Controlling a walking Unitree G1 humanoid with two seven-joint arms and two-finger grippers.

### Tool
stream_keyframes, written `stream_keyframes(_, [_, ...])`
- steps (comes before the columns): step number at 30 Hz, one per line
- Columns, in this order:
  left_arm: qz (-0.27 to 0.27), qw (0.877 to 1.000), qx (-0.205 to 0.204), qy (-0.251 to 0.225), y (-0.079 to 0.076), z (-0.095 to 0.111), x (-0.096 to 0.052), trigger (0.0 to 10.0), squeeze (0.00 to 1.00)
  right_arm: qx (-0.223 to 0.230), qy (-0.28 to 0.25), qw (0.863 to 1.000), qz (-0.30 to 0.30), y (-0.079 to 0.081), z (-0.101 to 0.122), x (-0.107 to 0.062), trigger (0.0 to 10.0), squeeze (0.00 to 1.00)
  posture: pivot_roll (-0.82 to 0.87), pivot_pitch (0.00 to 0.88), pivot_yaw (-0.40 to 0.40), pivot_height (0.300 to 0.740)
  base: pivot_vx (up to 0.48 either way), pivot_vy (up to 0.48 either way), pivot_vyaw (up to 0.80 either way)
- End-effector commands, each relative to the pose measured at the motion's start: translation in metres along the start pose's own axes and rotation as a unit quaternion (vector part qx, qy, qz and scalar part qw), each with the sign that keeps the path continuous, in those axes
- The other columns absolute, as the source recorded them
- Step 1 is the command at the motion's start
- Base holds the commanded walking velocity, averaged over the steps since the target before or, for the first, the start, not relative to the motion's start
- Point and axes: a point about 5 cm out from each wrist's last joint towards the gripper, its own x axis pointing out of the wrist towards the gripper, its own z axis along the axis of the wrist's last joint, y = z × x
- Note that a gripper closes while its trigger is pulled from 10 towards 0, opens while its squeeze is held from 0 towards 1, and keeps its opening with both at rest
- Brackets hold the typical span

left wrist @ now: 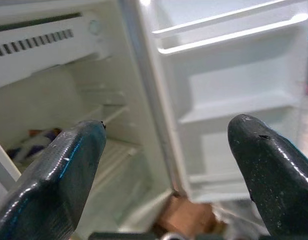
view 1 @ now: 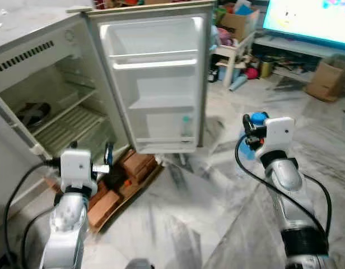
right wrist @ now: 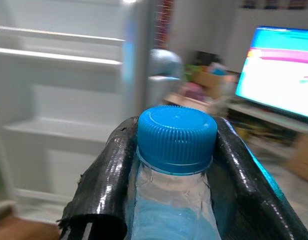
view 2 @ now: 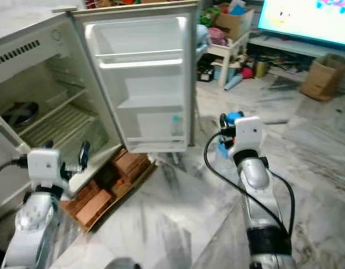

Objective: Restocking fridge

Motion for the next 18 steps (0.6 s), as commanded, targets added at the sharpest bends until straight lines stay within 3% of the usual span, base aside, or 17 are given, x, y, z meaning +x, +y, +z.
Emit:
stream_keyframes(1, [0.002,1.0,-0.003,0.014,0.002,-0.004,0.002,10.0,0.0,0.006,-0.006,1.0,0.029,0.008,0.004,0.003,10.0,0.0,0.12,0.0,0.038,0.74,0.0,0.251,0.0])
stream_keyframes(8, [0.003,1.0,-0.011,0.01,-0.001,-0.004,0.001,10.0,0.0,0.032,0.0,0.994,0.1,0.02,0.009,0.001,10.0,0.0,0.13,0.0,0.003,0.74,0.287,0.384,0.0])
stream_keyframes(13, [0.017,1.0,-0.012,0.018,0.001,-0.008,-0.005,10.0,0.0,0.093,0.013,0.994,0.058,0.038,0.002,0.0,10.0,0.0,0.14,0.005,-0.013,0.74,0.293,0.38,0.0])
stream_keyframes(18, [0.016,1.0,-0.01,0.016,0.0,-0.007,-0.005,10.0,0.0,0.105,0.008,0.993,0.046,0.054,0.002,-0.003,10.0,0.0,0.14,0.014,-0.013,0.74,0.29,0.382,0.0])
